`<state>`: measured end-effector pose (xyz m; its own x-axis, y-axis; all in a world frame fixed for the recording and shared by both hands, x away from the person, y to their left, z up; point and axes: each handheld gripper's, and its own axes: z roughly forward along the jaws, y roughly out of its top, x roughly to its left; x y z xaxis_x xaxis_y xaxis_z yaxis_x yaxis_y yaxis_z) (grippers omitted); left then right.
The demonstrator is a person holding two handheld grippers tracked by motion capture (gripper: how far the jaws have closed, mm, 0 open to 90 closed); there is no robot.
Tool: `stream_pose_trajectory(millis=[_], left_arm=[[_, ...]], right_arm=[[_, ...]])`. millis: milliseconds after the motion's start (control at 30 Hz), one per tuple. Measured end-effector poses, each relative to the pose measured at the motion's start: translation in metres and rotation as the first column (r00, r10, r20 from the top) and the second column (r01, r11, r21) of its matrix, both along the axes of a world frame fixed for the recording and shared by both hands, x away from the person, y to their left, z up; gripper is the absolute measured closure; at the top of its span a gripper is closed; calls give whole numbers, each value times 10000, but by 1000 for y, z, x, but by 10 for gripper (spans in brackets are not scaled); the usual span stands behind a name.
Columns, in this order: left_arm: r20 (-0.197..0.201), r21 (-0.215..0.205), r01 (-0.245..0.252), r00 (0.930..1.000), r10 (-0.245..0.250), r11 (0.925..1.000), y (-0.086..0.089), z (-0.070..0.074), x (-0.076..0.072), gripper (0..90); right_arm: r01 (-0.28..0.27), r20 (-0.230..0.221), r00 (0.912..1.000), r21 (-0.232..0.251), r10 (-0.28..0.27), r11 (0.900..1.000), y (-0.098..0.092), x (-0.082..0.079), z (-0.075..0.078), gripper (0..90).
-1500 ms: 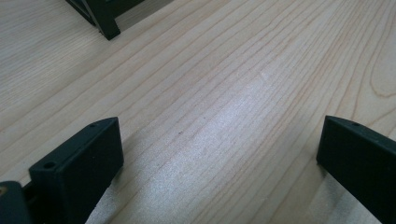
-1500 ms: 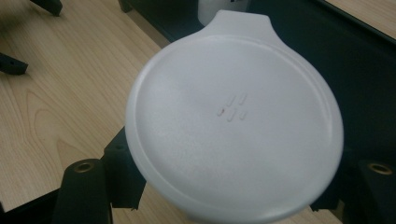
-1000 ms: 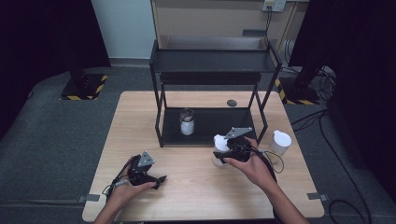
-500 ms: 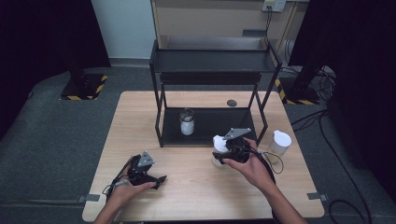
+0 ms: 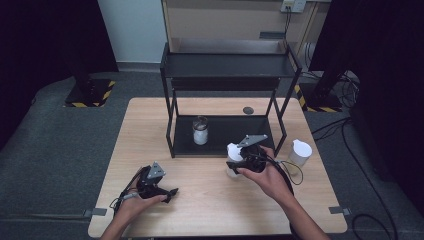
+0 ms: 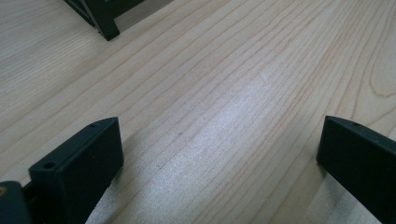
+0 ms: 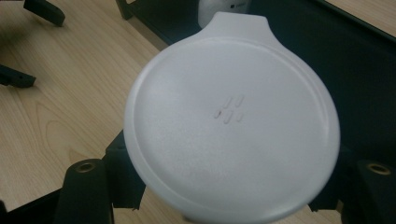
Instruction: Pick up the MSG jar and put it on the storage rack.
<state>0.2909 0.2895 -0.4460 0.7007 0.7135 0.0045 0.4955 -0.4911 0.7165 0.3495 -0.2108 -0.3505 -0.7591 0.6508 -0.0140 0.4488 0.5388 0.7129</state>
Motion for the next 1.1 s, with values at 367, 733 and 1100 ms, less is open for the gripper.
stream_pose_trajectory(millis=[367, 733, 1100], left_arm=[[8, -3, 0, 10000, 0, 10000, 0, 0, 0, 0], [12, 4, -91, 10000, 91, 10000, -1, 0, -2, 0], [11, 6, -107, 9999, 107, 9999, -1, 0, -2, 0]], right_arm=[[50, 104, 9999, 67, -50, 10000, 6, 9, 16, 311], [464, 228, 9987, 71, -465, 9989, 23, 35, 24, 311], [1061, 368, 9937, -85, -1057, 9943, 38, 62, 24, 311]])
